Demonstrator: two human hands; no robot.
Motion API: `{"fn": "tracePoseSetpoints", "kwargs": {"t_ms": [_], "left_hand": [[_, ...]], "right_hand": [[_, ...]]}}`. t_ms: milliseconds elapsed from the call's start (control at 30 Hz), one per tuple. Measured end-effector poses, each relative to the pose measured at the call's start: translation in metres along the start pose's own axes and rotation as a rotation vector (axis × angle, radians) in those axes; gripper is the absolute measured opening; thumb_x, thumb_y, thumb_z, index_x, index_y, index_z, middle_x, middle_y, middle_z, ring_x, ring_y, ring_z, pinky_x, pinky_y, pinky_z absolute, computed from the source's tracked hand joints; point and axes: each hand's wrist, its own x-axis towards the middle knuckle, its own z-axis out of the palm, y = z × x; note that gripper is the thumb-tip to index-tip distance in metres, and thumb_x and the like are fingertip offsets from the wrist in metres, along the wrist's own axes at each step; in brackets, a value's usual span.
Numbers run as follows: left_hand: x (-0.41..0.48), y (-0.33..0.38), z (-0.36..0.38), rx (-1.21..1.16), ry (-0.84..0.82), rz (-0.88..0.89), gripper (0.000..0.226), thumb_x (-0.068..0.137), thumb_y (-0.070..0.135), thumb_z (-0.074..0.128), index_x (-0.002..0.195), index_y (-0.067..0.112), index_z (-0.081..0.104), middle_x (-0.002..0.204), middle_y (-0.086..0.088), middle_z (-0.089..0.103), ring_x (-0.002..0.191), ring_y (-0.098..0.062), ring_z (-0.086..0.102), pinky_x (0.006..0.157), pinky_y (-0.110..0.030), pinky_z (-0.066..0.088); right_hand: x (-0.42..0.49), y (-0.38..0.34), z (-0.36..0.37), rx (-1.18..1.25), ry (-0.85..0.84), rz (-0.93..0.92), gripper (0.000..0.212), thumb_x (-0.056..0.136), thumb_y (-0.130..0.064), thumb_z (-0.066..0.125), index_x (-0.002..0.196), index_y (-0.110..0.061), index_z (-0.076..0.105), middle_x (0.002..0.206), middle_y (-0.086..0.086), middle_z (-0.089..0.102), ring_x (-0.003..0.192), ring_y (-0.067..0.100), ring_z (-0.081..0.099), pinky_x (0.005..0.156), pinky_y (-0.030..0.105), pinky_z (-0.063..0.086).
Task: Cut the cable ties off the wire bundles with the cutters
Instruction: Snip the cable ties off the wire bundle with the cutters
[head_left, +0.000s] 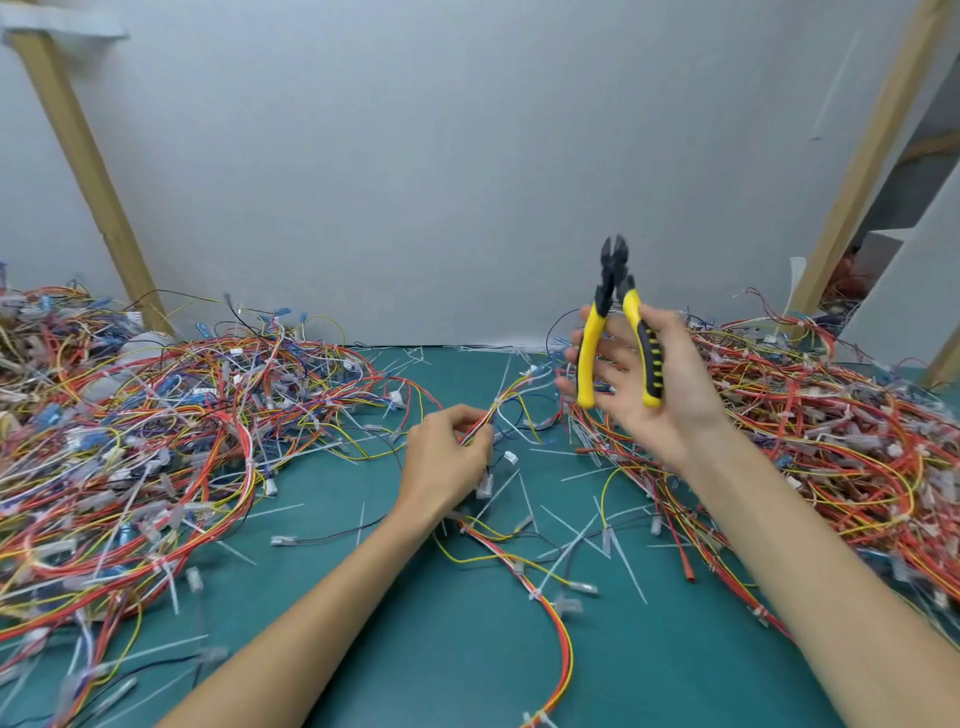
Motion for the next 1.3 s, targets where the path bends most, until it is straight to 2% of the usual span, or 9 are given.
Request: {"fn": "tracePoseSetpoints", "kwargs": {"t_ms": [200, 333, 533, 700, 767, 867, 1033, 1133, 1300], "left_hand": [[0.003, -0.018, -0.001, -0.059, 0.005, -0.015, 0.013, 0.092, 0.030, 0.061, 0.088, 0.025, 0.073, 0.077, 0.013, 0.067, 0.080, -0.012, 0.064, 0.070, -0.024, 0.043], [0.002, -0.018, 0.000, -0.120, -0.016, 0.010, 0.035, 0.096, 0.040, 0.053, 0.073, 0.018, 0.069, 0.064, -0.002, 0.066, 0.046, -0.003, 0.050, 0.051, -0.012, 0.037], [0.002, -0.018, 0.005, -0.004, 0.082, 0.001, 0.029, 0.079, 0.046, 0.071, 0.071, 0.020, 0.061, 0.063, 0.005, 0.060, 0.064, -0.012, 0.056, 0.063, -0.022, 0.041], [0.005, -0.027, 0.003, 0.022, 0.085, 0.058, 0.015, 0.080, 0.029, 0.074, 0.078, 0.018, 0.063, 0.100, 0.000, 0.049, 0.095, -0.017, 0.053, 0.086, -0.030, 0.042], [0.007, -0.030, 0.003, 0.021, 0.084, 0.093, 0.012, 0.082, 0.022, 0.072, 0.081, 0.015, 0.063, 0.104, -0.001, 0.053, 0.091, -0.017, 0.054, 0.082, -0.025, 0.039], [0.008, -0.030, 0.004, 0.086, 0.087, 0.100, 0.012, 0.085, 0.020, 0.066, 0.079, 0.012, 0.059, 0.077, -0.001, 0.062, 0.073, -0.019, 0.051, 0.066, -0.025, 0.028], [0.010, -0.031, 0.005, 0.084, 0.036, 0.099, 0.024, 0.087, 0.024, 0.064, 0.067, 0.012, 0.061, 0.049, 0.003, 0.047, 0.053, -0.015, 0.044, 0.054, -0.021, 0.033], [0.009, -0.030, 0.008, 0.101, -0.052, 0.079, 0.038, 0.090, 0.038, 0.061, 0.066, 0.010, 0.058, 0.048, 0.004, 0.041, 0.052, -0.016, 0.040, 0.052, -0.024, 0.030], [0.005, -0.024, 0.007, 0.124, -0.144, 0.069, 0.032, 0.094, 0.041, 0.054, 0.077, 0.013, 0.060, 0.059, 0.000, 0.056, 0.071, -0.027, 0.059, 0.068, -0.036, 0.043]], "right_hand": [[0.001, 0.046, -0.010, 0.025, 0.060, 0.177, 0.048, 0.094, -0.050, 0.044, 0.105, -0.009, 0.066, 0.083, 0.012, 0.065, 0.070, 0.023, 0.061, 0.057, 0.029, 0.051], [-0.003, 0.063, -0.020, -0.088, 0.056, 0.241, 0.047, 0.093, -0.054, 0.045, 0.098, -0.012, 0.065, 0.071, 0.007, 0.060, 0.052, 0.016, 0.052, 0.046, 0.024, 0.043], [-0.009, 0.076, -0.021, -0.224, 0.044, 0.231, 0.051, 0.082, -0.056, 0.052, 0.095, -0.009, 0.068, 0.065, 0.007, 0.054, 0.050, 0.016, 0.042, 0.046, 0.024, 0.036], [-0.007, 0.077, -0.025, -0.218, 0.033, 0.216, 0.055, 0.082, -0.055, 0.050, 0.090, -0.004, 0.068, 0.065, 0.008, 0.054, 0.050, 0.017, 0.043, 0.046, 0.023, 0.034], [-0.007, 0.078, -0.027, -0.197, 0.031, 0.220, 0.053, 0.083, -0.055, 0.050, 0.087, -0.005, 0.069, 0.066, 0.009, 0.055, 0.049, 0.017, 0.044, 0.046, 0.023, 0.036], [-0.005, 0.079, -0.029, -0.152, 0.027, 0.229, 0.053, 0.084, -0.055, 0.050, 0.087, -0.005, 0.068, 0.067, 0.009, 0.057, 0.049, 0.017, 0.047, 0.046, 0.023, 0.040], [-0.001, 0.080, -0.034, -0.109, 0.022, 0.244, 0.053, 0.084, -0.054, 0.050, 0.087, -0.004, 0.066, 0.068, 0.010, 0.057, 0.050, 0.017, 0.048, 0.046, 0.024, 0.040], [-0.001, 0.080, -0.035, -0.081, 0.008, 0.220, 0.043, 0.082, -0.044, 0.056, 0.091, -0.003, 0.062, 0.068, 0.010, 0.054, 0.052, 0.015, 0.043, 0.045, 0.023, 0.032], [-0.001, 0.084, -0.033, -0.156, 0.017, 0.154, 0.039, 0.061, -0.012, 0.064, 0.097, -0.010, 0.050, 0.072, 0.008, 0.041, 0.053, 0.013, 0.033, 0.047, 0.023, 0.018]]}}
